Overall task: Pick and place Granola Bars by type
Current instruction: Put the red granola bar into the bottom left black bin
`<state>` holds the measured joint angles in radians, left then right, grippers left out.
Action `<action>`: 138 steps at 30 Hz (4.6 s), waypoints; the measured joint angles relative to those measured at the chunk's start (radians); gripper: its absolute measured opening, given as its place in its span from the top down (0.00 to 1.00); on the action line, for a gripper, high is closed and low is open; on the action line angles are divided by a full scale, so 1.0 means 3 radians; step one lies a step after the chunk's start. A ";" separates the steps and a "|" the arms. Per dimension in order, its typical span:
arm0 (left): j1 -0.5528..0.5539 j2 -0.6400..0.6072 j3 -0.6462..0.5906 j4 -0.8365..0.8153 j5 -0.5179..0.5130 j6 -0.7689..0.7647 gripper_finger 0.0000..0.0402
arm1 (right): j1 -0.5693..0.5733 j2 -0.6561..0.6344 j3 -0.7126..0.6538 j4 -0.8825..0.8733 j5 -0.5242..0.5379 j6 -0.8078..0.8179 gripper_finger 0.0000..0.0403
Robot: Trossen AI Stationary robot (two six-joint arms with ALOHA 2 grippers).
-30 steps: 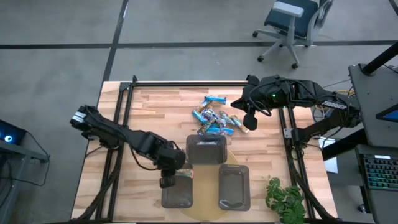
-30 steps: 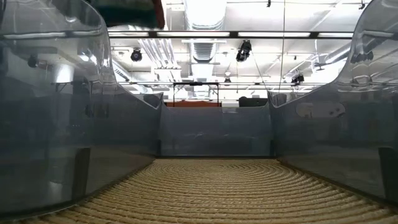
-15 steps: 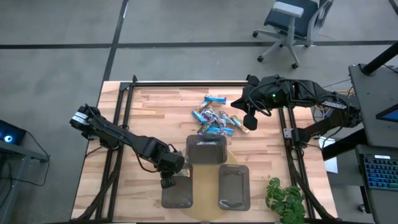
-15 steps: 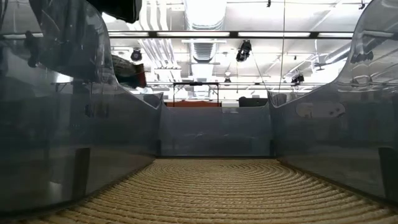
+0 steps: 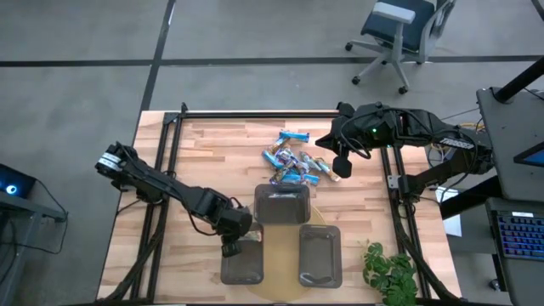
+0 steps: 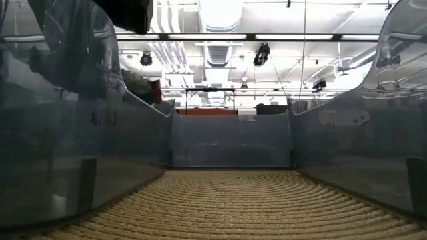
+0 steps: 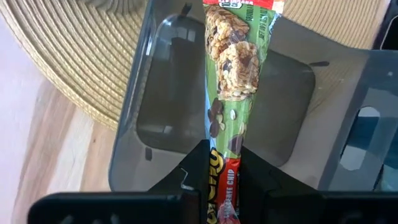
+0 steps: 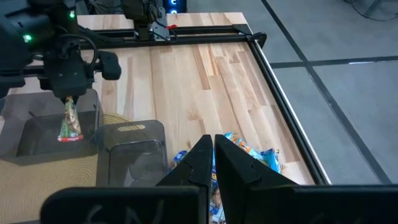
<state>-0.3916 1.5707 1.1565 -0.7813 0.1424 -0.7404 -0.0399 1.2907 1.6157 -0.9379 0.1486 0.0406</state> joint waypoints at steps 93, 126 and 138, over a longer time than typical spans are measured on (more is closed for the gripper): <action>0.1553 -0.2656 -0.1276 0.2603 -0.0916 0.1735 1.00 | -0.0528 0.0003 0.0000 0.0040 0.0237 0.0443 0.98; 0.1797 -0.2539 -0.0597 0.1264 -0.0877 0.1915 1.00 | -0.1077 0.1215 -0.0001 -0.0530 -0.0347 0.0856 0.46; 0.1797 -0.2539 -0.0597 0.1264 -0.0877 0.1769 1.00 | -0.1139 0.1800 -0.0001 -0.0541 -0.0333 0.0750 0.45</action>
<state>0.1474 0.8089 0.9775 -0.4023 -0.1207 -0.2096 -0.3817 1.8306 1.6154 -1.1001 0.0486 0.2655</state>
